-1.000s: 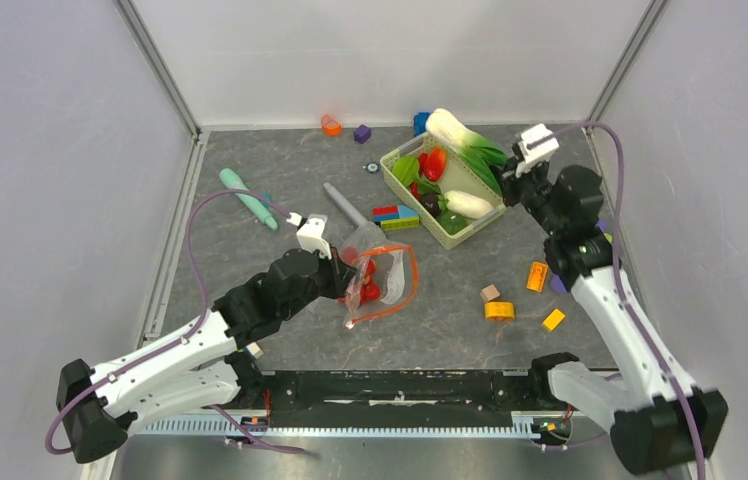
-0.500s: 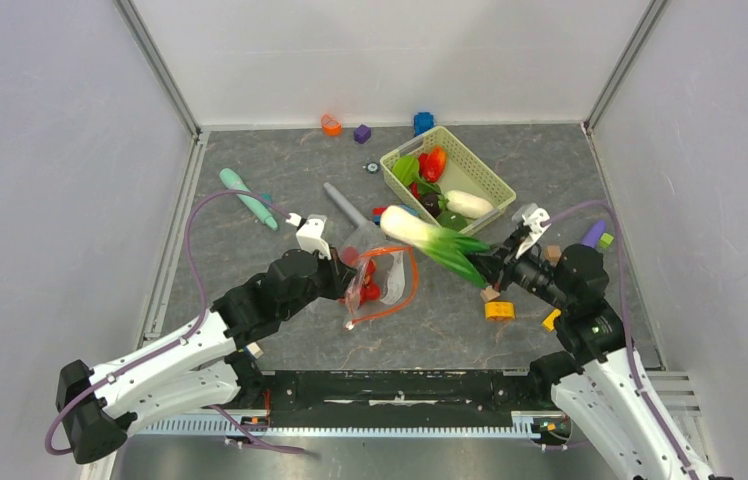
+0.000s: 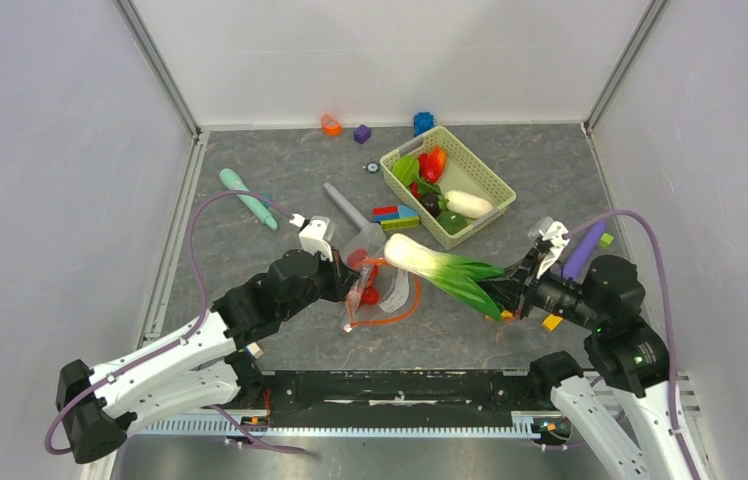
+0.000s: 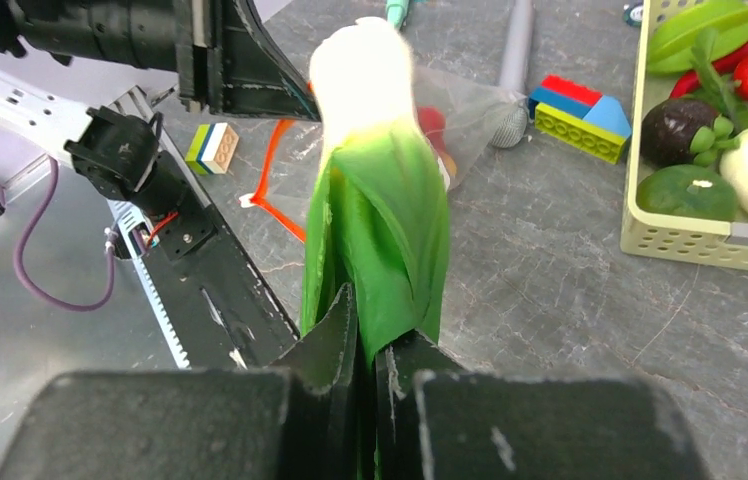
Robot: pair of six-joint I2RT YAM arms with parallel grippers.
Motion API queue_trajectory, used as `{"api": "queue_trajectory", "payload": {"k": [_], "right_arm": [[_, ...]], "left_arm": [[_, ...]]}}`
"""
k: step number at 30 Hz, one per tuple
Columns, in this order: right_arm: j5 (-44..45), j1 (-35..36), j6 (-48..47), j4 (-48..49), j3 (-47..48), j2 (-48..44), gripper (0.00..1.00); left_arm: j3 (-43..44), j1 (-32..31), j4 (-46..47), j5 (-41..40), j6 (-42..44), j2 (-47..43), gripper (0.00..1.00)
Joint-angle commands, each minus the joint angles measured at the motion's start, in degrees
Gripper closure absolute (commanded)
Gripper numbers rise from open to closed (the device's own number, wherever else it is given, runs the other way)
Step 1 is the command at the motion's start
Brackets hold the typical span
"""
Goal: Place the food in the zip-top bag and seal the zipper
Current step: Place the fake vegetable in the zipper food storage bag.
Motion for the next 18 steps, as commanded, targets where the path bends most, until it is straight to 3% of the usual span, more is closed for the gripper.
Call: {"api": "queue_trajectory", "payload": {"k": [1, 4, 9, 18], "right_arm": [[1.13, -0.08, -1.48, -6.07, 6.95, 0.69, 1.0], [-4.05, 0.22, -1.83, -8.38, 8.23, 2.08, 1.0], [-3.44, 0.22, -5.5, -15.16, 6.17, 3.64, 1.0], [2.5, 0.22, -0.65, -8.31, -3.02, 3.45, 1.0]], "left_arm": [[2.21, -0.21, 1.89, 0.86, 0.69, -0.34, 0.98], [2.28, -0.22, 1.78, 0.61, 0.59, -0.24, 0.98], [2.41, -0.31, 1.69, 0.52, 0.6, -0.02, 0.98], [2.73, -0.49, 2.63, 2.85, 0.78, 1.41, 0.98]]}}
